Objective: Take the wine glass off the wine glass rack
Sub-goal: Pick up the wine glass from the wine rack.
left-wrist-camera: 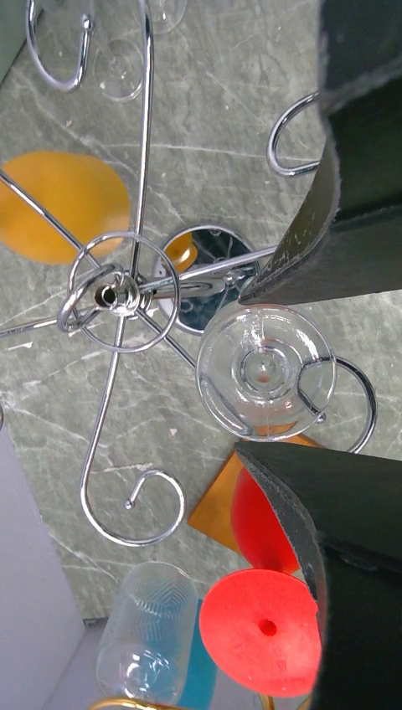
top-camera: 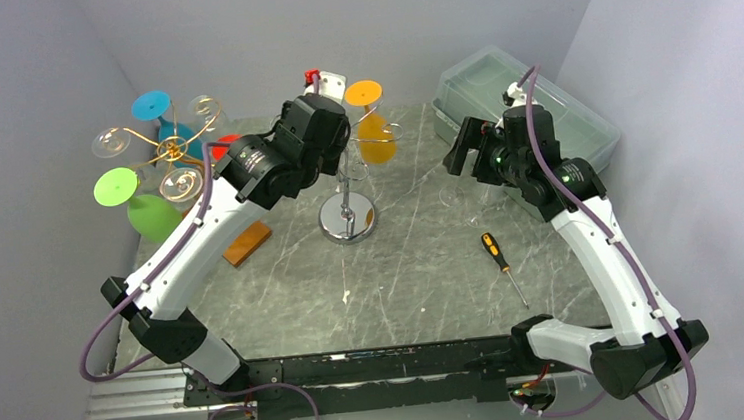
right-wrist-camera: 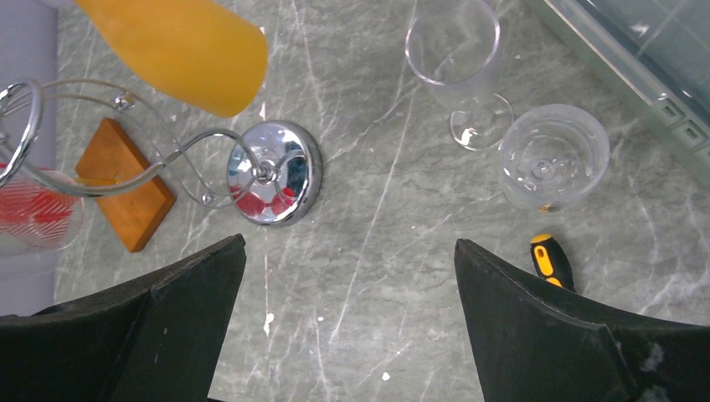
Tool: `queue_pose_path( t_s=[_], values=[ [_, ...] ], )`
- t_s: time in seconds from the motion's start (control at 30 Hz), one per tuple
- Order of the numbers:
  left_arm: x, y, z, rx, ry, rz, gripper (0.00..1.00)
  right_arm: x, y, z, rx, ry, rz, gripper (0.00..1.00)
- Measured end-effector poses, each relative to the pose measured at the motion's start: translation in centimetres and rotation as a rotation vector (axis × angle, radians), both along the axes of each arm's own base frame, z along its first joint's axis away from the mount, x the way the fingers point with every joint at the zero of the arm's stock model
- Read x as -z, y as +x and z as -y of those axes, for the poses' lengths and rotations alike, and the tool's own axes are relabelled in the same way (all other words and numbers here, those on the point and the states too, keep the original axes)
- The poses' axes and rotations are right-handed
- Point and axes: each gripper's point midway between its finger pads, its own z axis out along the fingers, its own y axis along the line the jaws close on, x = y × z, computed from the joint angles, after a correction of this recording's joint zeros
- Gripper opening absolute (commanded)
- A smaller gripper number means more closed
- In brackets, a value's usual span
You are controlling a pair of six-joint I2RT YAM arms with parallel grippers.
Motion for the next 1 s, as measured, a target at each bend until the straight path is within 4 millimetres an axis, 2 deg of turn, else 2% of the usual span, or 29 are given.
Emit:
queue_pose_path(
  t_s=[0.4, 0.7, 1.0],
  values=[
    [-0.1, -0.9, 1.1, 0.062, -0.049, -0.044, 0.29, -0.4, -1.3, -2.5, -0.085, 0.066, 0.063, 0.98],
    [0.5, -1.9, 1.3, 0.067, -0.085, -0.097, 0.28, -0.7, -3.5, -5.3, -0.178, 0.192, 0.128, 0.99],
    [0.9, -2.5, 1.2, 0.047, -0.119, -0.131, 0.28, 0.6, -5.1, -8.5, -0.268, 0.306, 0.129, 0.99]
  ],
)
